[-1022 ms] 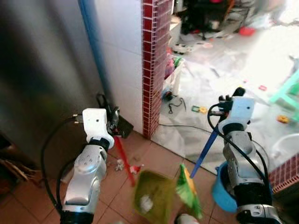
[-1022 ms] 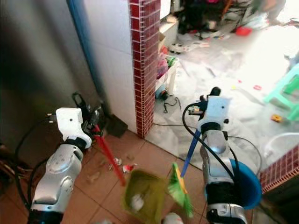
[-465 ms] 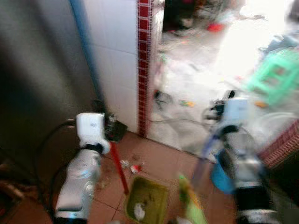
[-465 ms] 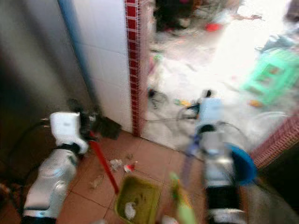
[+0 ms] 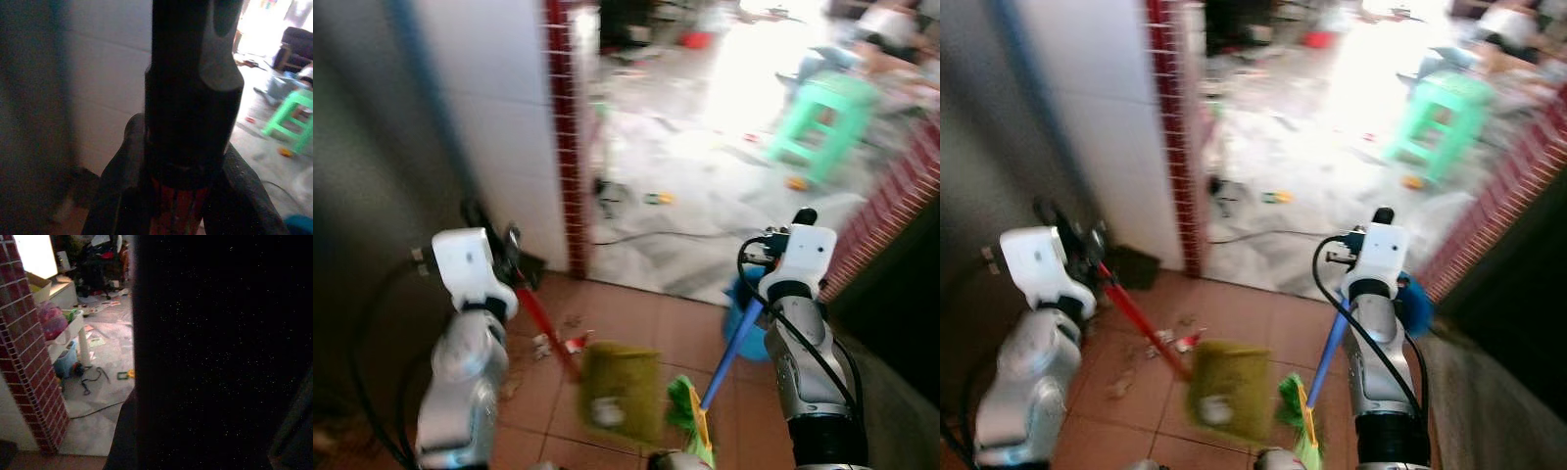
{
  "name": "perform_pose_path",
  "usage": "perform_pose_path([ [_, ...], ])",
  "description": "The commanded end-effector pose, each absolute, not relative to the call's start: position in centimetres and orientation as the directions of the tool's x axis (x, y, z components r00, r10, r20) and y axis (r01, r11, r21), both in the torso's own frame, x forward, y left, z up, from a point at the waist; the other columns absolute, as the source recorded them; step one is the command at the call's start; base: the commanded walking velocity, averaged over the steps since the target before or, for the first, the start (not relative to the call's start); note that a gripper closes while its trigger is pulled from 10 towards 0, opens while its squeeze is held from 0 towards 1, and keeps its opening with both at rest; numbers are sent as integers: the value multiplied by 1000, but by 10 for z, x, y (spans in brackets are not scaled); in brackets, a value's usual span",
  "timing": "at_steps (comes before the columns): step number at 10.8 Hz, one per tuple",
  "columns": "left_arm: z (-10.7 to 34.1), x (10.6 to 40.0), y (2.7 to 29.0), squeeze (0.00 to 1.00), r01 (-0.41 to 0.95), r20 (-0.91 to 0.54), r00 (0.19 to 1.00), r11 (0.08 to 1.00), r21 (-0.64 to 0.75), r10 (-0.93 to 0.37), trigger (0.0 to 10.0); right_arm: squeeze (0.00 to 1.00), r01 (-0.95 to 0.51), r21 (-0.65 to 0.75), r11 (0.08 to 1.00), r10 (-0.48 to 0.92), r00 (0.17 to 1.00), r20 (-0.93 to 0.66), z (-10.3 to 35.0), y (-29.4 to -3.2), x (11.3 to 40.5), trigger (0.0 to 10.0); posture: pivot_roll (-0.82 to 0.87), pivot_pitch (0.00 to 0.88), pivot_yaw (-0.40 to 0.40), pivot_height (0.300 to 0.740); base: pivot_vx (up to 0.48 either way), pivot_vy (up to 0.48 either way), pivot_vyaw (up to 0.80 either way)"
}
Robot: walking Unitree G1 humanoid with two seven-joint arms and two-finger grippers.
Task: Sweep floor
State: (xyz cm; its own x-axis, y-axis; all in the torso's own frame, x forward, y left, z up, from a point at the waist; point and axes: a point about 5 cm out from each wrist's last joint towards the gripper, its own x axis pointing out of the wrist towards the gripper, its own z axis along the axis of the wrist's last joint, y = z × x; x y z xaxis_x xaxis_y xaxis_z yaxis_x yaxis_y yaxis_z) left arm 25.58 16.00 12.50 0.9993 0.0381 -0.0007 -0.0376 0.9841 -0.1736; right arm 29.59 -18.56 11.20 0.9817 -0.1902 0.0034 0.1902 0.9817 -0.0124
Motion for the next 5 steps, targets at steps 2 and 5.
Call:
perform_pose_path([
  [2, 130, 256, 162, 0, -36, 8, 999, 983, -182, 38, 10000, 0, 231, -24, 973, -230, 973, 34, 121, -195, 299, 10000, -65, 0, -6, 740, 0, 0, -800],
  [5, 135, 264, 158, 0, 20, 32, 999, 980, -198, -14, 10000, 0, 226, -8, 974, -225, 973, 43, 121, -191, 300, 10000, -85, 0, 17, 740, 0, 0, -404],
])
